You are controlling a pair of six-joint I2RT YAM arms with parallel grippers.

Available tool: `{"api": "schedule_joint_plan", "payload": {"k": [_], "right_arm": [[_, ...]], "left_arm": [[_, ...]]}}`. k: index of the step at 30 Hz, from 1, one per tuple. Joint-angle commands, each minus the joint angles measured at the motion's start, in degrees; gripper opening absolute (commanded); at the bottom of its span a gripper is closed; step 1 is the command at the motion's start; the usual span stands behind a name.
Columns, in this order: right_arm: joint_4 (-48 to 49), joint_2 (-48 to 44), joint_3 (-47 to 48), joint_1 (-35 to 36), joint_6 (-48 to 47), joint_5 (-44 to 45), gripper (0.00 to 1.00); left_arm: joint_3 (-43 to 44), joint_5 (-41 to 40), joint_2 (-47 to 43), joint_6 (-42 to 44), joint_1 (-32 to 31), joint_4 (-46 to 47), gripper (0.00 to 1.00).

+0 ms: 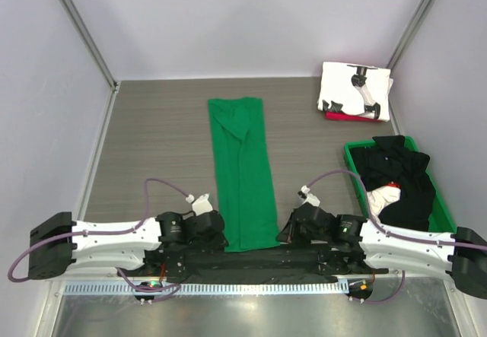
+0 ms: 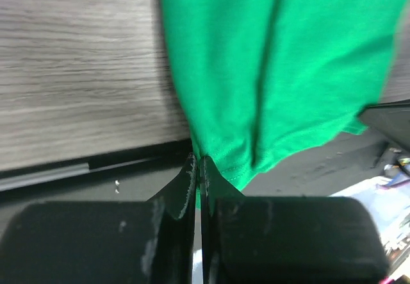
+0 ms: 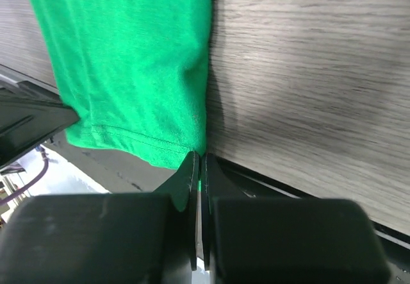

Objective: Fold and stack the t-shirts

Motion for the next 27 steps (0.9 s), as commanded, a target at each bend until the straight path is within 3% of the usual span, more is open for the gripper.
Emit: {"api": "schedule_joint_plan", "payload": {"k": [1,11,16,20,27], "right_arm": [[-3.31,-1.98,3.8,0.28,0.32,2.88,0.01],[-8.95,1.69,15.06,-2.43,-5.04,7.28,0.01],[-8.34,6.88,20.95,-13.5,-13.72,3.15,0.01],[-7.81,13.12,26.57,-19.75,-19.44,0.25,0.01],[-5.79,24.11,37.37,-28.01,-26.39,-4.39,0.01]], "left_arm": [[4.78,-6.58,-4.87,-0.29,-0.42,-10.63,0.0],[15.32,-18.46,-10.34,3.84,0.8,-24.19,0.0],[19.11,-16.01,-7.62,14.35,10.55,-21.48,0.0],[24.2,-11.35,-3.76,22.9,21.96,-17.7,0.0],[34.66,-6.43,7.31,32.31,31.74,-14.79,0.0]]}}
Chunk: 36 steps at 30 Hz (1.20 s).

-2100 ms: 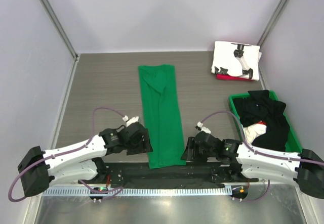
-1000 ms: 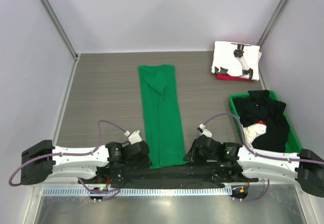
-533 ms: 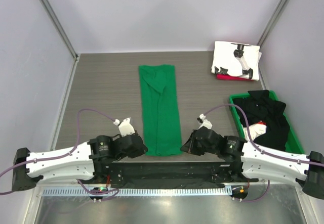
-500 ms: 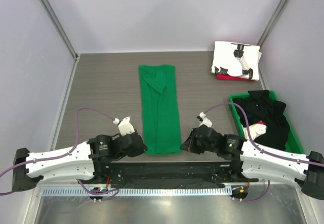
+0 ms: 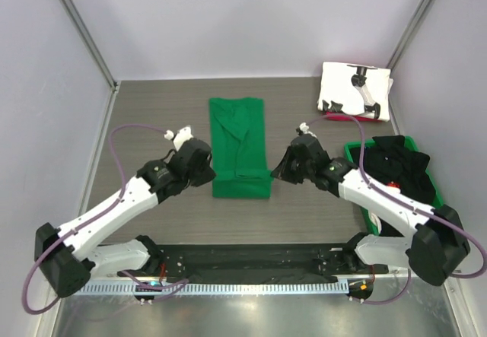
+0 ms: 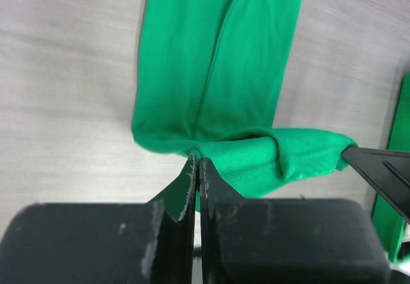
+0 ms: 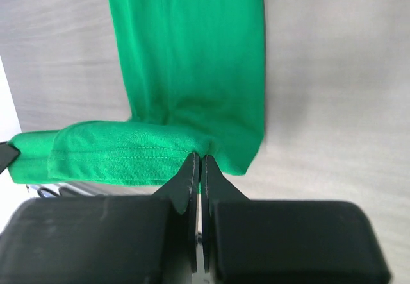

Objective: Fold and stack the t-shirts

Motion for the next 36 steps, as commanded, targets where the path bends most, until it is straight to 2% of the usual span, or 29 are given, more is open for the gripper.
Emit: {"api": "schedule_joint_plan", "payload": {"k": [1,11,24,30,31,32,33,34,35,36], "right_arm": [[1.25,3.79,5.8,-3.53,-6.79,-2.9,0.01],[2.84,18.98,17.23,-10.04,-13.12,-7.83,0.01],[4.33,30.42,22.95,-12.6,-16.02,-10.29,0.01],[4.33,36.05,27.25,-14.17,-17.08,-11.34,0.02],[3.81,36.66,28.22,-14.44,-17.26,-11.96,0.05],[3.37,37.63,29.27,-14.7,-17.43,-12.66,0.24],[2.93,39.11,32.24,-15.23,-17.78,-13.27,0.34],[0.92,40.17,34.27,-15.49,-19.18,-13.54,0.44],[-0.66,41.05,36.64,-15.67,-19.97,-13.8,0.58],[-2.33,42.63,41.54,-15.93,-20.94,-13.72,0.61]], "left_arm": [[4.75,1.49,4.06,8.3,4.01,1.45,0.0],[12.05,7.46,16.89,12.96,14.02,4.96,0.0],[15.74,11.42,28.5,13.67,19.31,8.13,0.0],[20.31,13.0,35.27,14.28,20.89,7.43,0.0],[20.83,13.7,36.23,14.37,21.15,7.08,0.04],[22.75,14.84,38.68,14.8,22.2,7.07,0.08],[23.99,16.5,39.66,14.98,22.91,6.38,0.11],[25.31,16.78,40.54,14.81,23.52,4.63,0.21],[26.54,17.31,40.98,14.81,24.92,4.0,0.27],[28.9,17.75,41.34,14.89,25.54,3.39,0.32]]}}
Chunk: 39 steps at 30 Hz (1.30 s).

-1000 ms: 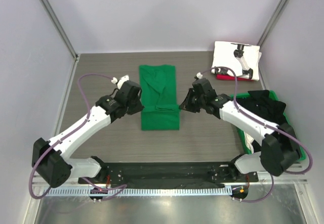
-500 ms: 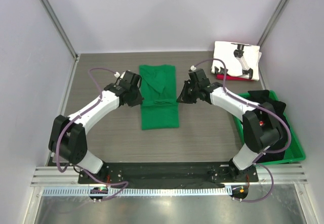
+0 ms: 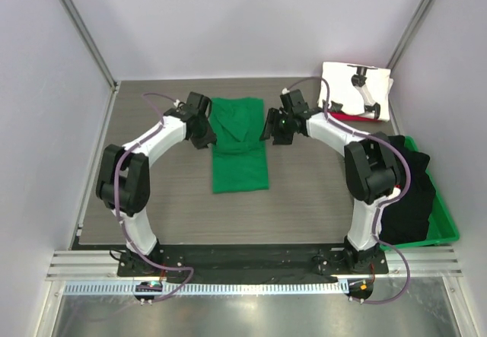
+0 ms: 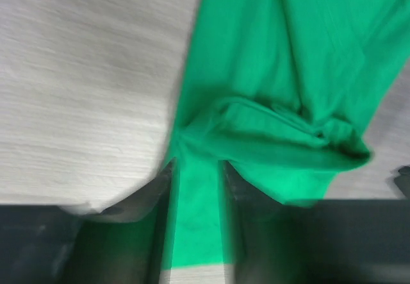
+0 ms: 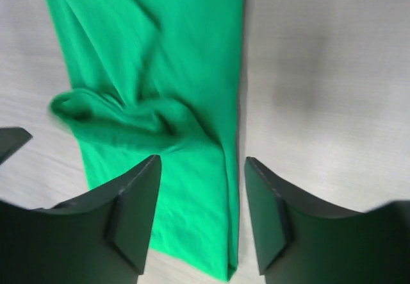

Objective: Fold and stack the t-shirts

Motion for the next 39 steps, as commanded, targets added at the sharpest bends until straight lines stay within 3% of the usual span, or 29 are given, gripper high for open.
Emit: {"api": "schedule_joint_plan", "payload": {"k": [1,5,9,14,20,28,39], "right_arm": [[-5.55,1.84,11.5,-1.36,-4.97,-1.13,0.62],[-8.74,-1.84,13.55,-1.45,-6.03,-0.86,0.64],[-5.68,-10.71,-1.68,-1.45,-2.8,-2.44,0.64],[5.57,-24.23,-21.67,-1.18,3.62,-7.45,0.64],[16.56,-27.08,-37.85,1.1,8.82,-12.02,0.65],[24.92,-22.86,-40.25,2.86,10.4,-12.73,0.65],[18.25,-18.38,-34.54,5.58,8.91,-7.2,0.55]], "left_arm": [[6.32,2.52,-0.01,1.43,3.58,-3.93,0.45],[7.84,1.11,-4.74,1.87,3.67,-6.85,0.57],[-0.06,2.95,-11.95,1.96,3.15,-4.75,0.58],[-13.07,5.94,-22.05,0.73,0.52,0.17,0.58],[-29.07,7.88,-30.94,-3.66,-2.21,8.52,0.59],[-36.73,9.02,-30.78,-5.77,-3.09,15.02,0.65],[-40.6,9.64,-28.14,-8.32,-4.06,19.43,0.6]]}}
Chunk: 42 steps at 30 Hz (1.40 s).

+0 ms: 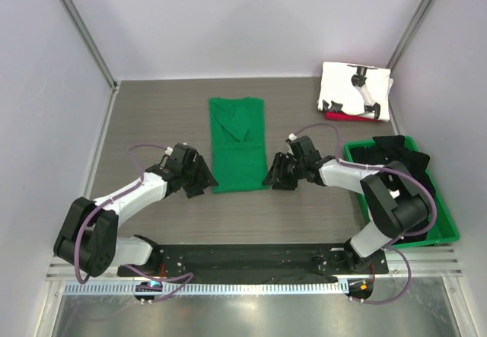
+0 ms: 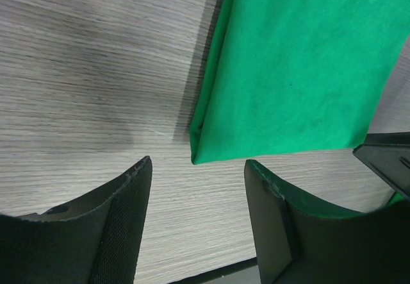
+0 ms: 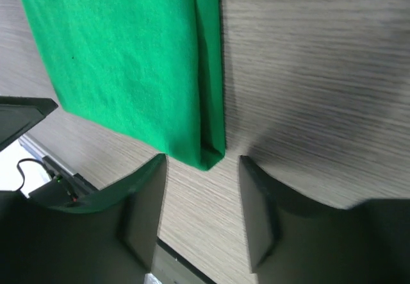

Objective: Fold and stack the t-shirts

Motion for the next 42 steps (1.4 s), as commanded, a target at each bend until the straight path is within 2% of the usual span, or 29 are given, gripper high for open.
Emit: {"api": "schedule_joint_plan", "payload": {"k": [1,11,18,22,23,25,26,27,28,35,40,42], "right_arm": [[-1.52,0.99,3.5,1.08,-0.6,2.9,0.51],[-0.64,3.89,3.15,1.08,-0.6,3.87,0.21],[1.99,4.24,0.95,1.17,0.02,3.35,0.13],[2.26,4.16,0.6,1.17,0.1,3.17,0.08],[2.26,4.07,0.43,1.08,0.19,3.08,0.06],[2.7,3.72,0.07,1.17,0.28,3.0,0.01],[2.61,3.46,-0.36,1.17,0.45,3.0,0.01],[2.61,3.02,-0.54,1.17,0.63,2.91,0.01],[2.61,2.75,-0.8,1.08,0.72,2.73,0.01],[-0.63,-4.88,-3.87,1.34,0.72,1.76,0.01],[-6.35,-16.81,-6.87,3.62,3.17,2.73,0.01],[-9.16,-20.61,-8.19,7.13,5.89,4.14,0.01]], "left_arm": [[-0.49,0.76,0.47,-1.11,-0.39,3.97,0.6],[-2.78,1.47,2.67,-2.96,-1.09,7.75,0.54],[-4.1,0.85,4.08,-4.27,-1.62,10.65,0.45],[-3.84,0.59,6.44,-4.71,-1.88,12.32,0.37],[-3.75,0.67,6.88,-4.89,-1.97,12.41,0.29],[-3.48,0.76,7.94,-5.33,-1.97,13.55,0.19],[-3.31,0.85,8.73,-5.42,-1.97,13.73,0.14],[-2.87,1.2,9.0,-5.5,-2.23,13.73,0.04],[-2.78,1.55,9.17,-5.5,-2.23,13.73,0.0],[-3.22,-0.99,2.5,-6.47,-6.01,8.29,0.0],[-4.19,-3.98,-7.67,-9.1,-12.77,1.27,0.0],[-3.4,-7.57,-11.37,-10.95,-16.9,-4.27,0.0]]}}
